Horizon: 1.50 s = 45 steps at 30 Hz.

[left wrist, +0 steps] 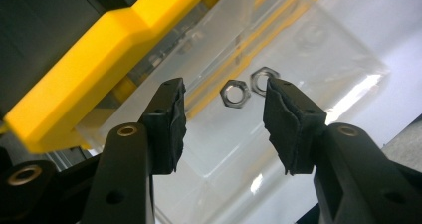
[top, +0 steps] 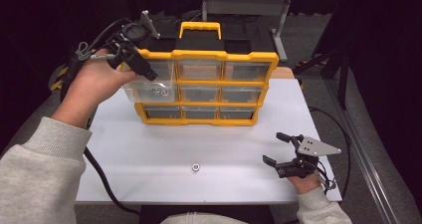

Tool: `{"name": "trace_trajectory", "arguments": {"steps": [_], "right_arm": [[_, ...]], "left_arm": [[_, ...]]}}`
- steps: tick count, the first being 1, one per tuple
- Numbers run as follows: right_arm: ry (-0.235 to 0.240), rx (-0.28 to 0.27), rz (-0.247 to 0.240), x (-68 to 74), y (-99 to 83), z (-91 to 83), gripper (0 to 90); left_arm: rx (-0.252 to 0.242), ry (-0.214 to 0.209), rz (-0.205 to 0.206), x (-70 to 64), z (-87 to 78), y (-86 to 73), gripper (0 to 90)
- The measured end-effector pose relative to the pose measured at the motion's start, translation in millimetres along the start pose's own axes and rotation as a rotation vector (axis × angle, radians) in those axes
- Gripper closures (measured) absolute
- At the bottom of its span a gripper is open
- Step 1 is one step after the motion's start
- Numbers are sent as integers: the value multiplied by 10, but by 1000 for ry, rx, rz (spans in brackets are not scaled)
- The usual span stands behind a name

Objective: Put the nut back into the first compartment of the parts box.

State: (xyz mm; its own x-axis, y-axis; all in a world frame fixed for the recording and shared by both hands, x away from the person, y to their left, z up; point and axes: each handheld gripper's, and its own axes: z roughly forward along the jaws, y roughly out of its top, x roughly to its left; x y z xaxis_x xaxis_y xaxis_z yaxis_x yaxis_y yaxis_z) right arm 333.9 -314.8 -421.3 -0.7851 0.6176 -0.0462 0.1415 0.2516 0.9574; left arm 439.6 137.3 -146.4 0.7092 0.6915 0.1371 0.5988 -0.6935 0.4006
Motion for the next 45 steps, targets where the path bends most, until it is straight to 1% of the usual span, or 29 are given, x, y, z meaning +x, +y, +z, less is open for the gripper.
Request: {"name": "trace_trajectory", "arguments": {"steps": [1, 2, 3, 4, 6, 8, 9, 10, 11, 12, 13, 14, 15, 16, 18, 19, 20, 21, 25, 26, 27, 29, 30, 33, 38, 39, 40, 41, 45], "right_arm": [[0, 0, -1, 0, 1, 1, 71], [-1, 0, -2, 3, 3, -1, 71], [-1, -1, -1, 3, 3, -1, 71], [-1, -1, -1, 3, 3, -1, 71], [0, 0, 1, 4, 3, 4, 71], [0, 1, -1, 7, 5, 6, 71], [0, 1, 0, 7, 4, 7, 71], [0, 1, 1, 6, 4, 8, 71], [0, 1, 1, 6, 4, 8, 71], [0, 1, 1, 7, 4, 10, 71], [-1, 4, -1, 9, 6, 10, 71], [-1, 4, -2, 9, 6, 11, 71], [-1, 4, -2, 9, 5, 12, 71], [-1, 4, -2, 9, 5, 12, 71], [1, 2, -1, 6, 4, 12, 71], [1, 2, 0, 5, 3, 13, 71], [1, 2, -1, 4, 3, 13, 71], [1, 3, -1, 6, 3, 12, 71], [2, 2, 0, 6, 3, 11, 71], [2, 3, 0, 6, 3, 10, 71], [2, 1, 0, 7, 2, 11, 71], [3, 1, 1, 5, 1, 8, 71], [2, 2, 1, 5, 1, 8, 71], [2, 2, 0, 8, 3, 8, 71], [3, 0, 0, 7, 2, 5, 71], [3, 0, 0, 6, 2, 5, 71], [3, 0, 0, 6, 2, 5, 71], [2, 1, -1, 5, 2, 5, 71], [2, 0, -1, 4, 2, 5, 71]], "left_arm": [[-21, 3, 8, -23, -47, -25, 521], [-43, -8, 14, -41, -90, -51, 491], [-67, -21, 37, -91, -157, -97, 478], [-67, -21, 37, -91, -157, -97, 460], [-79, -35, 76, -169, -197, -140, 447], [-97, -52, 129, -263, -210, -185, 431], [-104, -61, 168, -325, -200, -210, 396], [-111, -68, 183, -365, -187, -225, 368], [-111, -68, 183, -365, -187, -225, 341], [-124, -100, 219, -450, -139, -256, 331], [-124, -100, 219, -450, -139, -256, 316], [-130, -115, 249, -523, -85, -277, 306], [-138, -124, 259, -560, -53, -288, 299], [-138, -124, 259, -560, -53, -288, 295], [-146, -143, 297, -636, 32, -304, 295], [-147, -143, 322, -689, 91, -315, 295], [-154, -151, 329, -730, 144, -325, 295], [-150, -163, 344, -772, 207, -329, 293], [-137, -191, 366, -874, 390, -343, 283], [-136, -196, 367, -887, 412, -347, 280], [-139, -208, 374, -924, 488, -359, 279], [-131, -218, 385, -964, 581, -371, 279], [-134, -221, 385, -981, 621, -377, 279], [-119, -239, 392, -1021, 780, -396, 278], [-103, -263, 388, -1076, 1053, -449, 277], [-93, -278, 378, -1091, 1117, -466, 276], [-93, -278, 378, -1091, 1117, -466, 276], [-80, -283, 371, -1111, 1225, -490, 274], [-71, -296, 370, -1135, 1353, -521, 273]]}}
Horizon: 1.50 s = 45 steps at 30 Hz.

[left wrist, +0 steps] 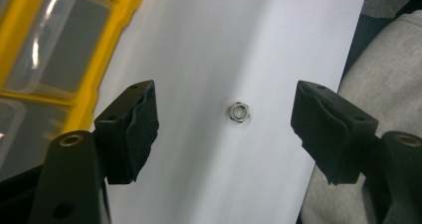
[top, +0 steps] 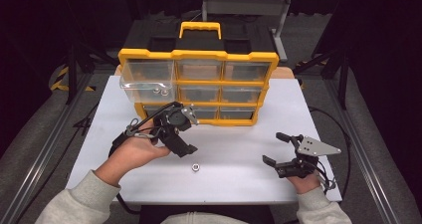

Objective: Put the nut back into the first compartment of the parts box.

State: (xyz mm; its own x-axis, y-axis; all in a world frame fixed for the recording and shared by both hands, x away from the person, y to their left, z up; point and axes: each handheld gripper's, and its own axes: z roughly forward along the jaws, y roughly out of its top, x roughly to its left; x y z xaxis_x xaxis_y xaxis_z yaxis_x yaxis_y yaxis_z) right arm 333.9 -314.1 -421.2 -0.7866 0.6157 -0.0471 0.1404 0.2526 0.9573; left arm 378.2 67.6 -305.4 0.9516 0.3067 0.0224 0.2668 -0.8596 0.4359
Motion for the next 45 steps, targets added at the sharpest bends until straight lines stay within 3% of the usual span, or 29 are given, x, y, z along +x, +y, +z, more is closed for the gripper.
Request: {"name": "trace_trajectory", "arguments": {"steps": [3, 12, 20, 32, 38, 40, 41, 45], "right_arm": [[0, 0, 0, 1, 0, 0, 71], [1, 1, -1, 1, 0, -1, 71], [1, 1, -1, 0, 0, -3, 71], [4, 4, -1, 2, -2, 1, 71], [5, 4, -2, -2, -2, 3, 71], [6, 6, 2, -4, -3, 6, 71], [5, 7, -1, -1, -1, 5, 71], [5, 5, 4, -5, -4, 2, 71]], "left_arm": [[16, -7, -3, -15, 161, -35, 273], [47, -22, 8, -54, 442, -71, 277], [113, -53, 23, -131, 791, -126, 286], [199, -53, 32, -159, 1058, -149, 342], [217, -39, 43, -151, 1159, -162, 458], [229, -36, 48, -162, 1190, -161, 517], [236, -40, 55, -176, 1205, -160, 606], [242, -21, 56, -198, 1218, -155, 693]]}}
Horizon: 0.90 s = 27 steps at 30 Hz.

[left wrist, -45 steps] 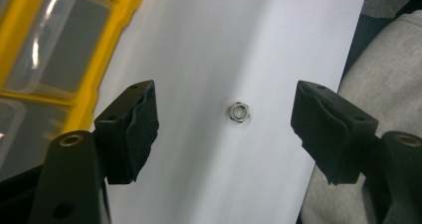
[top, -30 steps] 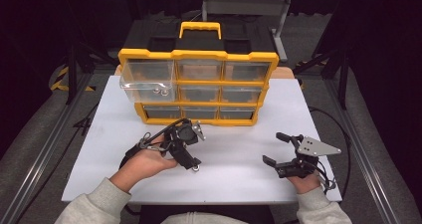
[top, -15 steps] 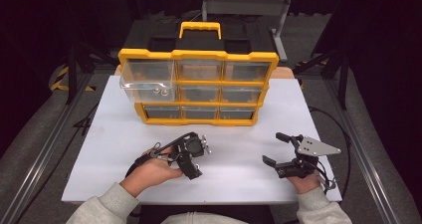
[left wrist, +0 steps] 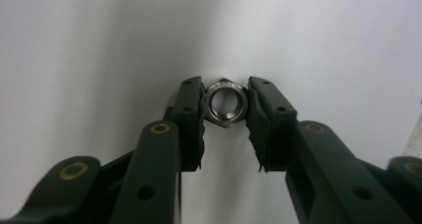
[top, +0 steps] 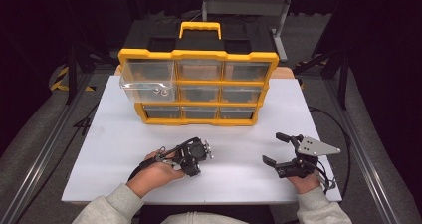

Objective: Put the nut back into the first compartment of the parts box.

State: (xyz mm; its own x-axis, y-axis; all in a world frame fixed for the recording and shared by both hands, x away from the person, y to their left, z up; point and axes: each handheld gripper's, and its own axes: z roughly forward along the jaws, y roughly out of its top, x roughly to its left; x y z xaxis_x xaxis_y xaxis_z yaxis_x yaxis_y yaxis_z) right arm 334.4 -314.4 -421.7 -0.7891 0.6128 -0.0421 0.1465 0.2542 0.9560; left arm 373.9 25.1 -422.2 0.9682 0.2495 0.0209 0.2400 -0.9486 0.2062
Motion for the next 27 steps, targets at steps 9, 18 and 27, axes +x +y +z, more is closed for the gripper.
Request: {"name": "trace_trajectory", "arguments": {"steps": [9, 18, 27], "right_arm": [[0, 1, 2, -1, 1, 2, 71], [2, 5, 2, -2, -2, 10, 71], [1, 9, -1, 0, -1, 12, 71]], "left_arm": [[-15, -4, -13, -3, -238, -11, 696], [-67, 4, -10, 12, -758, -19, 696], [-69, 29, 5, 37, -1271, -29, 696]]}}
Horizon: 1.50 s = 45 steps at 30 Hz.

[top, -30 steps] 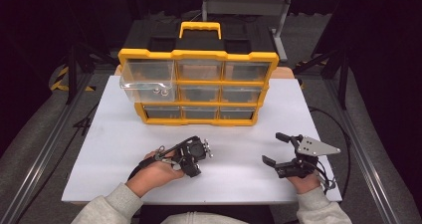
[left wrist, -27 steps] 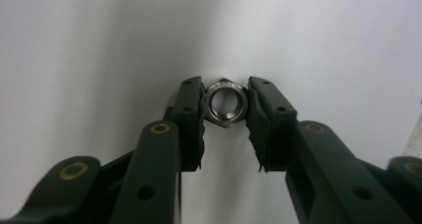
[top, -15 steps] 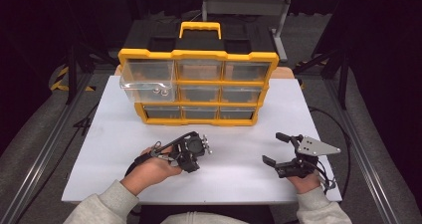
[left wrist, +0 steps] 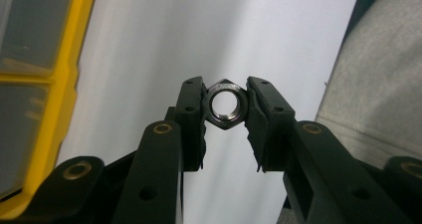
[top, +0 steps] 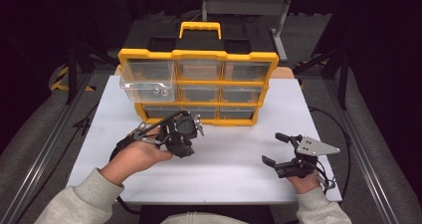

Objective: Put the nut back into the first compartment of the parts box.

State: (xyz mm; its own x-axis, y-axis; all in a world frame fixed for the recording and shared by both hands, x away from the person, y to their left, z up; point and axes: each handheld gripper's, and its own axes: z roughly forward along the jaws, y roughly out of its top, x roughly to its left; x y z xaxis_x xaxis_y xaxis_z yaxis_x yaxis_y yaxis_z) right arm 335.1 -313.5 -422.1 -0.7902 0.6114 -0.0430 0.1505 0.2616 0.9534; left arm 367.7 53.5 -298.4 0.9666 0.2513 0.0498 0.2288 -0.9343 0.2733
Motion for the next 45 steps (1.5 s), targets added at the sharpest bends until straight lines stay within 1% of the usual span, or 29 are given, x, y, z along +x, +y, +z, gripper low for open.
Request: {"name": "trace_trajectory", "arguments": {"steps": [2, 4, 6, 7, 9, 11, 13, 15, 16, 17, 18, 22, 23, 25, 26, 27, 29, 30, 32, 33, 34, 35, 37, 40, 41, 45], "right_arm": [[-1, 4, -1, -1, 0, 2, 71], [0, 3, 0, 2, -1, 7, 71], [3, 1, 0, 4, 0, 7, 71], [3, 1, 0, 4, 0, 7, 71], [0, 2, 0, 3, 1, 3, 71], [3, 1, -1, 3, 0, 2, 71], [3, 0, 0, 3, 2, 1, 71], [2, -3, -2, 4, 6, -2, 71], [2, -3, -2, 4, 6, -2, 71], [2, -4, -1, 5, 9, -4, 71], [3, -3, -3, 4, 10, -6, 71], [5, -5, 0, 8, 8, -3, 71], [6, -2, -3, 10, 6, 1, 71], [7, 1, -6, 13, 7, 2, 71], [5, -1, -5, 12, 6, 2, 72], [6, -3, -3, 9, 6, 0, 71], [5, -3, -2, 6, 5, -3, 71], [4, -3, -1, 6, 4, -2, 71], [5, -2, 0, 6, 4, 2, 71], [6, 1, -1, 9, 4, 8, 71], [6, 1, -2, 11, 4, 8, 71], [6, 1, -2, 11, 4, 8, 71], [5, 0, 0, 10, 3, 5, 71], [6, 0, 1, 9, 2, 5, 71], [6, 0, 1, 9, 2, 5, 71], [7, -2, 1, 6, 4, 3, 71]], "left_arm": [[2, 1, 14, -3, -90, 18, 696], [1, 3, 15, -2, -217, 42, 696], [10, 15, 26, 10, -348, 68, 696], [10, 15, 26, 10, -348, 68, 696], [9, 29, 22, 12, -432, 79, 696], [7, 32, 16, 20, -512, 86, 696], [-10, 18, 14, 41, -615, 85, 696], [-22, 19, 9, 58, -718, 82, 697], [-22, 19, 9, 58, -718, 82, 697], [-33, 18, 3, 69, -757, 80, 697], [-33, 19, 1, 81, -792, 83, 696], [-16, 42, -20, 142, -927, 81, 696], [-27, 48, -31, 153, -954, 73, 697], [-52, 55, -66, 211, -1067, 48, 697], [-54, 64, -75, 237, -1111, 40, 697], [-58, 64, -87, 266, -1157, 31, 696], [-51, 69, -95, 294, -1195, 29, 697], [-37, 84, -105, 319, -1241, 30, 696], [-36, 91, -113, 330, -1271, 28, 697], [-41, 101, -120, 357, -1344, 19, 697], [-41, 101, -120, 357, -1344, 19, 697], [-47, 102, -124, 373, -1382, 11, 697], [-57, 110, -150, 416, -1487, -12, 697], [-69, 121, -177, 462, -1574, -30, 697], [-69, 121, -177, 462, -1574, -30, 697], [-66, 148, -214, 544, -1663, -34, 697]]}}
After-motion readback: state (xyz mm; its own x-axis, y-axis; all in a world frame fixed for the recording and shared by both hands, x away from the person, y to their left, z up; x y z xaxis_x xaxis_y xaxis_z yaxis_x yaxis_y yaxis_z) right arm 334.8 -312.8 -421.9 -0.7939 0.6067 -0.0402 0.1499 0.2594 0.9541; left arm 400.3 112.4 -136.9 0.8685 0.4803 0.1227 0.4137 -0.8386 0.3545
